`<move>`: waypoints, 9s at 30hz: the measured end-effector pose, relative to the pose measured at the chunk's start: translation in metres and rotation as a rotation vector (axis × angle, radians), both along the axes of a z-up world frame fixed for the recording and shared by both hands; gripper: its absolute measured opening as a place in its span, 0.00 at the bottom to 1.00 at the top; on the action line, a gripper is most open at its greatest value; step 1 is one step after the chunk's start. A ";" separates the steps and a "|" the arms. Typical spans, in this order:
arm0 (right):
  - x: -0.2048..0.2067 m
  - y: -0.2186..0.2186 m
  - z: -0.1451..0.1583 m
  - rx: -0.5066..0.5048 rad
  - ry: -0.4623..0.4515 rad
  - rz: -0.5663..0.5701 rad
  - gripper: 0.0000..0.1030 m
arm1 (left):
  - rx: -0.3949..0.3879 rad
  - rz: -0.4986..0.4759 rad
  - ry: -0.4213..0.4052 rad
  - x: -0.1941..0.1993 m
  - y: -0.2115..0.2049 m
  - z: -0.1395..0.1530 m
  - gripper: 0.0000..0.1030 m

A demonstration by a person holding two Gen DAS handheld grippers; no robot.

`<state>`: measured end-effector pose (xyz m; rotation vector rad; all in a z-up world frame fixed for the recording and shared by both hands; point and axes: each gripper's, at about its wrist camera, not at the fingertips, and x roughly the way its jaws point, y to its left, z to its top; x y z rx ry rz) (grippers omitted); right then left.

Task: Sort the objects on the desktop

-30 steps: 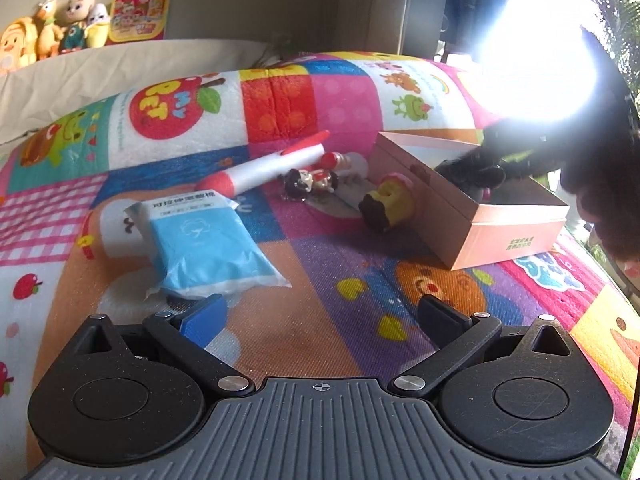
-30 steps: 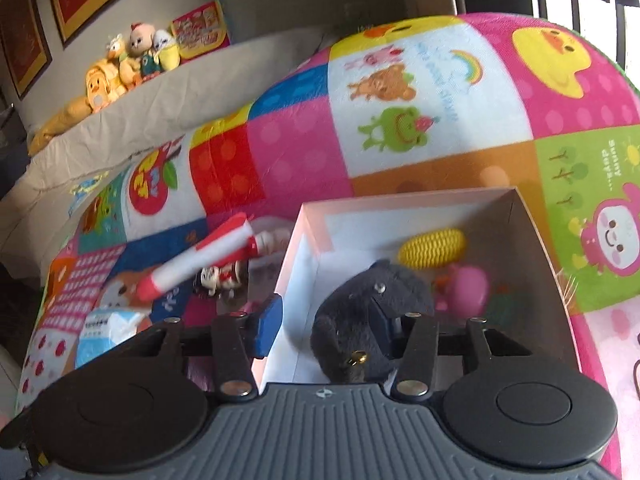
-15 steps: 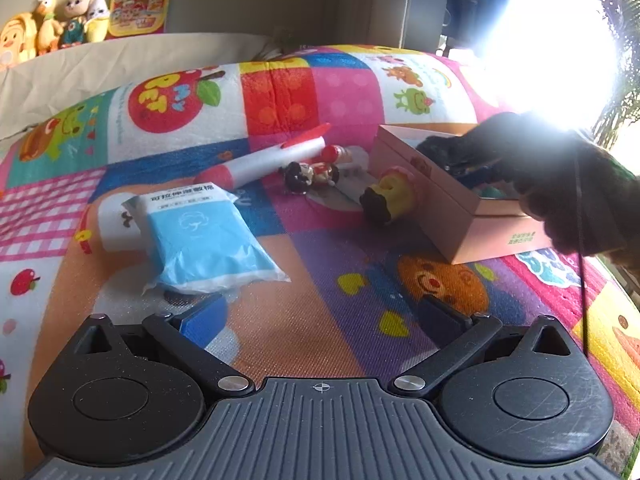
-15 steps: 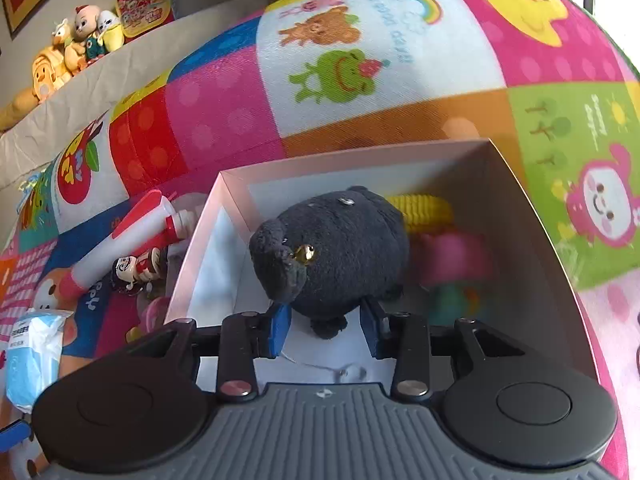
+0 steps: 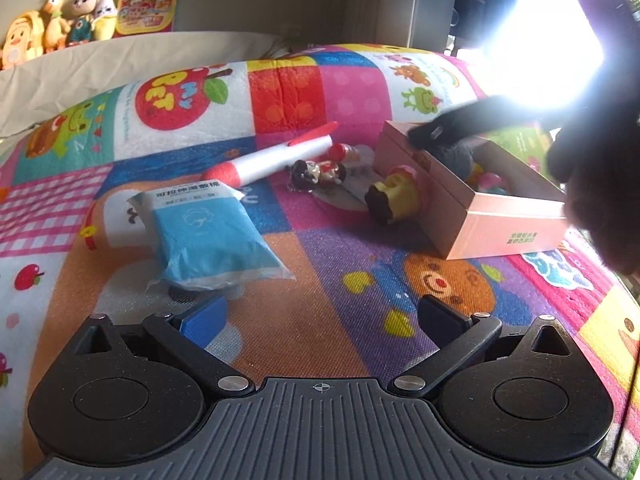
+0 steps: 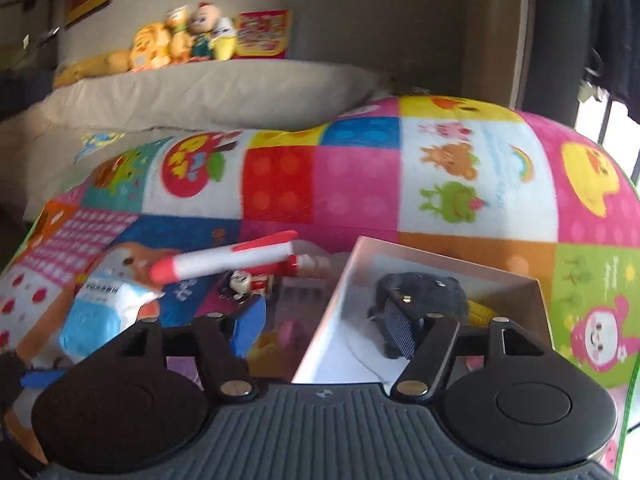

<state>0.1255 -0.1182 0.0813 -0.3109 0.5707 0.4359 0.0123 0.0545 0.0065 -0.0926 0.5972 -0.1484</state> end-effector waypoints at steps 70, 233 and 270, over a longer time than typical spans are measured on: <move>-0.130 -0.159 -0.073 0.380 -0.012 -0.314 1.00 | 0.137 -0.107 0.067 0.021 -0.031 0.010 0.62; 0.127 0.087 0.001 -0.102 0.281 -0.050 0.21 | -0.183 0.031 -0.025 0.036 0.031 0.002 1.00; -0.028 -0.143 -0.063 0.677 0.618 -0.161 0.24 | -0.167 0.088 0.015 0.040 0.030 -0.001 1.00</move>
